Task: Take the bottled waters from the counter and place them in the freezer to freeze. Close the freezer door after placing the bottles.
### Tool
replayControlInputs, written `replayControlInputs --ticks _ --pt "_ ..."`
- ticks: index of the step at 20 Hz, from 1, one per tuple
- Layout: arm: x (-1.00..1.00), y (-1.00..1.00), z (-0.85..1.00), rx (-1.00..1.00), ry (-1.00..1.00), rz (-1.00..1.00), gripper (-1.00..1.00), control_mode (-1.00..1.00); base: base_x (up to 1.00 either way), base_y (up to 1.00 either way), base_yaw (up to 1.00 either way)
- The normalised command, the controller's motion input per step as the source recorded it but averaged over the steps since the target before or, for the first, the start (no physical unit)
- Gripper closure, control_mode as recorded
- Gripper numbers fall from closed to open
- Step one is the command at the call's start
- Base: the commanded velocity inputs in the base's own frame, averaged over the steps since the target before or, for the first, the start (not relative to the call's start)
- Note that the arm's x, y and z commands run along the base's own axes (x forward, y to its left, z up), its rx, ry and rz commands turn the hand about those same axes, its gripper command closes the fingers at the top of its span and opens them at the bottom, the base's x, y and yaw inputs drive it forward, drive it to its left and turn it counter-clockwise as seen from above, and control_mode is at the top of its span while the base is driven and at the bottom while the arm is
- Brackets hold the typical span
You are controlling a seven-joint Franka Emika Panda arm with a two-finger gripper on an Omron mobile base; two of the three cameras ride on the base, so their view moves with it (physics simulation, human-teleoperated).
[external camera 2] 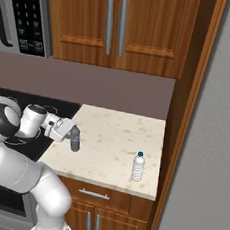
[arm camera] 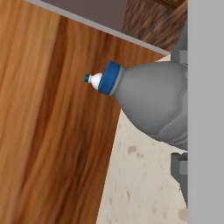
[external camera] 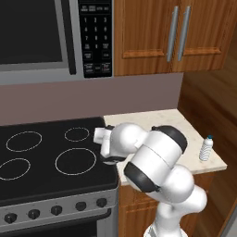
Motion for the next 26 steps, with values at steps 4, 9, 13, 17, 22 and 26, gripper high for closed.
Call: replayControlInputs --ticks 4,9,13,17,22,26 --pt "0.00 0.00 0.00 0.00 0.00 0.00 1.00 -1.00 0.00 0.00 0.00" --pt "-0.16 0.00 0.72 0.00 -0.05 0.00 1.00 -1.00 0.00 0.00 0.00" --pt "-0.71 0.00 1.00 -0.05 -0.15 0.00 1.00 -1.00 0.00 0.00 0.00" --pt "-0.90 0.00 1.00 -0.08 -0.18 -0.01 1.00 -1.00 0.00 0.00 0.00" --pt "-1.00 0.00 0.67 -0.01 -0.25 0.00 1.00 -1.00 0.00 0.00 0.00" --pt "-0.80 -0.23 0.35 0.00 -0.24 0.01 1.00 -1.00 0.00 0.00 0.00"
